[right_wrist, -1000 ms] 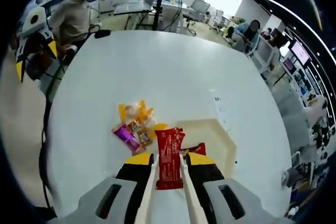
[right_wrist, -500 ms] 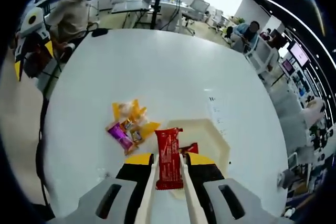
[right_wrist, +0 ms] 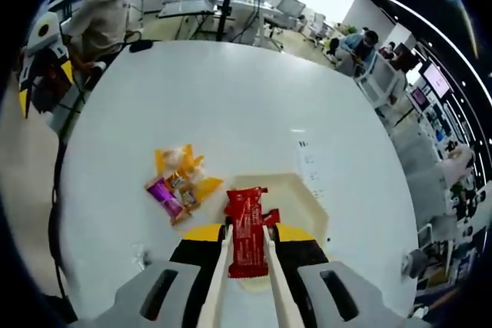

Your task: Place the target food into the container with the food tongs after gripping and lifting it, then release it inside without dropping or visibly crushing the food.

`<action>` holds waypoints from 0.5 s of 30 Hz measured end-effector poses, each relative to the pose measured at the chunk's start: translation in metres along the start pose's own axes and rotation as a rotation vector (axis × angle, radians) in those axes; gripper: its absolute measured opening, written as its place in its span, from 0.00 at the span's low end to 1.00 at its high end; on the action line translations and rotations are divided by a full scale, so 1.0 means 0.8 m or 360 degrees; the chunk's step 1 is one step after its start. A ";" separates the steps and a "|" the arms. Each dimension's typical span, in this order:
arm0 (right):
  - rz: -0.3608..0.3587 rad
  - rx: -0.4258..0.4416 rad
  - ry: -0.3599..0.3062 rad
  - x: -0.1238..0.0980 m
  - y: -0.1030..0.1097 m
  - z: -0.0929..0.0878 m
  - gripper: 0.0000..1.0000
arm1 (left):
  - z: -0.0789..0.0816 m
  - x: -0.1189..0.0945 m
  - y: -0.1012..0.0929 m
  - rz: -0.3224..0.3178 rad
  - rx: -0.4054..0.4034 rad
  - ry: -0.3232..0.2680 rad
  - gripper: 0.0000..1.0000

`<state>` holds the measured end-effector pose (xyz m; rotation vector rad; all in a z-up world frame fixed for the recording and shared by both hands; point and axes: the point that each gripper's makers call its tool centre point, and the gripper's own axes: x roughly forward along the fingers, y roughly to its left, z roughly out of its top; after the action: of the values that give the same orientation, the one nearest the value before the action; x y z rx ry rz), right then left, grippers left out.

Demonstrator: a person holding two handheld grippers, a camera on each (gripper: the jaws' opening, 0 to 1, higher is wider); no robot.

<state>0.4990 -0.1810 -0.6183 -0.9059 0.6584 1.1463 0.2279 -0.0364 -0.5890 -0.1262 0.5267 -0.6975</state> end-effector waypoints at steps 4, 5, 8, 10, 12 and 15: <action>-0.0003 -0.0005 0.0002 0.002 -0.004 -0.001 0.24 | 0.000 0.000 0.001 0.0003 -0.0006 0.0001 0.62; -0.0003 -0.0005 0.0003 0.002 -0.005 -0.001 0.24 | 0.000 0.000 0.001 0.0004 -0.0005 0.0003 0.62; -0.0005 -0.0004 0.0004 0.004 -0.011 -0.001 0.24 | 0.000 0.001 0.002 0.0011 -0.0012 0.0006 0.62; -0.0005 -0.0004 0.0003 0.005 -0.014 -0.001 0.24 | -0.001 0.001 0.003 0.0013 -0.0014 0.0008 0.63; -0.0007 -0.0005 0.0002 0.005 -0.015 0.000 0.24 | -0.001 0.002 0.003 0.0016 -0.0018 0.0012 0.63; -0.0007 -0.0005 0.0002 0.006 -0.016 -0.001 0.24 | -0.001 0.003 0.004 0.0017 -0.0022 0.0015 0.64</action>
<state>0.5127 -0.1812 -0.6187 -0.9102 0.6557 1.1431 0.2304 -0.0355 -0.5916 -0.1328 0.5409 -0.6842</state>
